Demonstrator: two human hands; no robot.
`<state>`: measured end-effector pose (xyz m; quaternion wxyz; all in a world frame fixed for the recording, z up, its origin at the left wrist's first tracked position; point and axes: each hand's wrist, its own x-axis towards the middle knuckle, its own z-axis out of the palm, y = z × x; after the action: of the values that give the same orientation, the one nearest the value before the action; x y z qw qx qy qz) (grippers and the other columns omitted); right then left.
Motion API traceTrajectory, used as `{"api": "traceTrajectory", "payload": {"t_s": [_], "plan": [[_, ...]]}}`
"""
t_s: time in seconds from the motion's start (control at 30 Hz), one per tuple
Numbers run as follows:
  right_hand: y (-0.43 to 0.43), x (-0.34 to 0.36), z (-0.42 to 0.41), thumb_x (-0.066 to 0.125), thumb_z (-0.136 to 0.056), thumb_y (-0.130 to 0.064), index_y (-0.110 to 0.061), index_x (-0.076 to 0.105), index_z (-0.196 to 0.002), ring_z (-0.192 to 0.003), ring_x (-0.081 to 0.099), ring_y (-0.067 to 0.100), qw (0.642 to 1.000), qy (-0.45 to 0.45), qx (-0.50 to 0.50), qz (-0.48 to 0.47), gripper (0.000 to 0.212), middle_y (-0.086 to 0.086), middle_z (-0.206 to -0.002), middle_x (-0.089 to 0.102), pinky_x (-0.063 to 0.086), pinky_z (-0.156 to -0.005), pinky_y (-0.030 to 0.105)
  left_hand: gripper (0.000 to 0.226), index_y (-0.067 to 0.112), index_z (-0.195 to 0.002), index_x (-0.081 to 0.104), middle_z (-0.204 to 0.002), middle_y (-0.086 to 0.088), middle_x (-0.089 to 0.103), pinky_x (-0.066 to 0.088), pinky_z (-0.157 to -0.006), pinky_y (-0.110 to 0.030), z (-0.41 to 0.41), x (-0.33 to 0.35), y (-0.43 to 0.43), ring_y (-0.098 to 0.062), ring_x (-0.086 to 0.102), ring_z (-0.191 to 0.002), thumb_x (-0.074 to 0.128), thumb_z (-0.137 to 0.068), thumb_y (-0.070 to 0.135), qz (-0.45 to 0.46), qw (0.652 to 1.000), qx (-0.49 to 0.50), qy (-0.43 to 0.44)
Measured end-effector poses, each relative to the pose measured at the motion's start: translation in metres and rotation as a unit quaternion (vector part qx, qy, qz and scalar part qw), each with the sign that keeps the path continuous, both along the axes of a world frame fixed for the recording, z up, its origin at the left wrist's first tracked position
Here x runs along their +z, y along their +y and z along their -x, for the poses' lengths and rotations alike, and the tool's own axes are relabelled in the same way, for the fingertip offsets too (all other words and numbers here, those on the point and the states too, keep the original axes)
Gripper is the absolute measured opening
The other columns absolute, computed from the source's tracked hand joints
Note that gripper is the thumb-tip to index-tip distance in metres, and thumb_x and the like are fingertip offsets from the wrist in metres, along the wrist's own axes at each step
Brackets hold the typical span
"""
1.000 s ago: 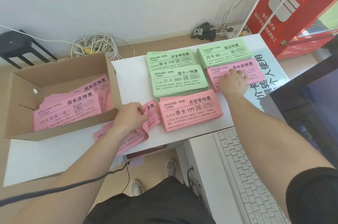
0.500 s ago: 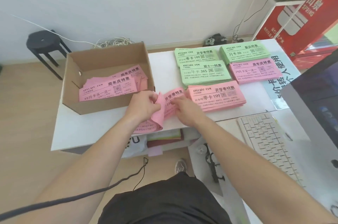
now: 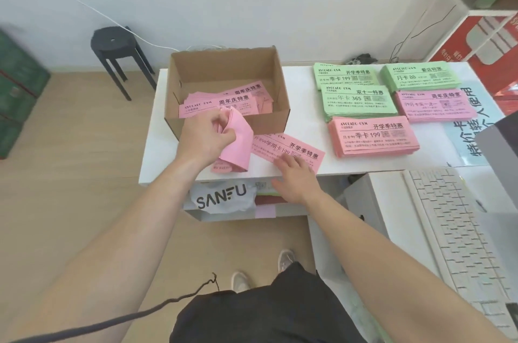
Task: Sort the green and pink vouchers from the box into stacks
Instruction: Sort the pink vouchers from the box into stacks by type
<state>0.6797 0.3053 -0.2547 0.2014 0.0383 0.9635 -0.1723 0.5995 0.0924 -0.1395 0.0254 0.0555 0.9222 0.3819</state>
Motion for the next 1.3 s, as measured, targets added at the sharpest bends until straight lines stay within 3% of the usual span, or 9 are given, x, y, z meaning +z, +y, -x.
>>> {"api": "traceTrajectory", "payload": {"t_s": [0.2,0.37,0.47,0.6,0.77,0.97,1.13,1.23,1.3], "plan": [[-0.002,-0.005,-0.007,0.051,-0.099,-0.041,-0.022,0.034,-0.156,-0.152,0.011,0.034,0.997,-0.015,0.081,0.007,0.062,-0.005,-0.169,0.013,0.024,-0.121,0.048,0.010,0.021,-0.077,0.062,-0.075,0.001,0.059,0.033,-0.062,-0.032,-0.001,0.017,-0.004,-0.022,0.051,-0.074,0.071,-0.079,0.021,0.040,0.999,0.011,0.024],[0.001,-0.003,-0.013,0.054,-0.096,-0.036,-0.023,0.038,-0.154,-0.149,0.020,0.031,0.992,-0.006,0.122,0.015,0.061,-0.003,-0.166,0.024,0.031,-0.118,0.045,0.011,0.023,-0.077,0.062,-0.070,0.013,0.053,0.032,-0.055,-0.020,-0.002,0.033,-0.006,-0.014,0.049,-0.068,0.072,-0.080,0.021,0.078,0.996,0.017,0.028],[0.018,-0.006,-0.013,0.056,-0.093,-0.037,-0.025,0.032,-0.155,-0.144,0.028,0.034,0.993,0.022,0.115,-0.007,0.068,0.005,-0.162,0.023,0.036,-0.114,0.048,0.008,0.021,-0.081,0.064,-0.071,0.013,0.052,0.033,-0.056,-0.022,-0.003,0.036,-0.002,-0.013,0.049,-0.067,0.072,-0.081,0.020,0.086,0.996,0.026,0.028],[0.037,-0.015,-0.006,0.050,-0.095,-0.052,-0.024,0.018,-0.157,-0.152,0.012,0.035,0.990,0.025,0.121,-0.062,0.075,0.009,-0.168,0.006,0.024,-0.121,0.050,0.006,0.019,-0.086,0.067,-0.074,0.014,0.053,0.035,-0.065,-0.029,-0.008,0.031,0.020,-0.017,0.052,-0.076,0.072,-0.082,0.020,0.097,0.995,0.018,0.025],[0.053,-0.016,-0.012,0.050,-0.097,-0.045,-0.025,0.024,-0.156,-0.154,0.010,0.032,0.981,0.017,0.187,-0.048,0.067,0.005,-0.170,0.007,0.020,-0.124,0.046,0.009,0.025,-0.081,0.062,-0.077,0.010,0.059,0.032,-0.067,-0.030,-0.010,0.018,0.046,-0.021,0.055,-0.081,0.071,-0.081,0.023,0.123,0.992,-0.015,0.004],[0.074,-0.012,-0.005,0.054,-0.094,-0.038,-0.028,0.036,-0.155,-0.155,0.014,0.027,0.972,0.014,0.233,-0.014,0.064,-0.001,-0.169,0.017,0.018,-0.126,0.042,0.003,0.023,-0.082,0.067,-0.079,0.019,0.056,0.035,-0.069,-0.027,-0.014,-0.004,0.074,-0.020,0.054,-0.080,0.070,-0.082,0.023,0.120,0.992,-0.031,-0.030],[0.066,-0.007,0.016,0.055,-0.090,-0.039,-0.023,0.049,-0.148,-0.150,0.026,0.029,0.982,0.027,0.184,0.032,0.060,0.000,-0.163,0.032,0.025,-0.122,0.042,0.009,0.019,-0.077,0.065,-0.078,0.009,0.063,0.038,-0.062,-0.025,-0.013,-0.039,0.081,-0.017,0.055,-0.076,0.073,-0.081,0.021,0.035,0.995,-0.001,-0.089],[0.071,-0.011,0.004,0.057,-0.091,-0.025,-0.021,0.058,-0.140,-0.126,0.045,0.032,0.993,0.080,0.074,0.050,0.050,0.001,-0.145,0.050,0.042,-0.105,0.045,0.013,0.014,-0.078,0.066,-0.079,0.013,0.062,0.038,-0.069,-0.027,-0.012,-0.061,0.081,-0.012,0.054,-0.079,0.075,-0.085,0.020,-0.043,0.991,0.035,-0.124],[0.076,-0.017,-0.003,0.055,-0.089,-0.021,-0.023,0.062,-0.135,-0.117,0.048,0.031,0.994,0.095,0.037,0.045,0.046,-0.001,-0.136,0.054,0.045,-0.098,0.045,0.012,0.012,-0.085,0.069,-0.085,0.009,0.063,0.040,-0.076,-0.029,-0.012,-0.073,0.082,-0.014,0.056,-0.085,0.074,-0.089,0.023,-0.071,0.987,0.046,-0.137]]}}
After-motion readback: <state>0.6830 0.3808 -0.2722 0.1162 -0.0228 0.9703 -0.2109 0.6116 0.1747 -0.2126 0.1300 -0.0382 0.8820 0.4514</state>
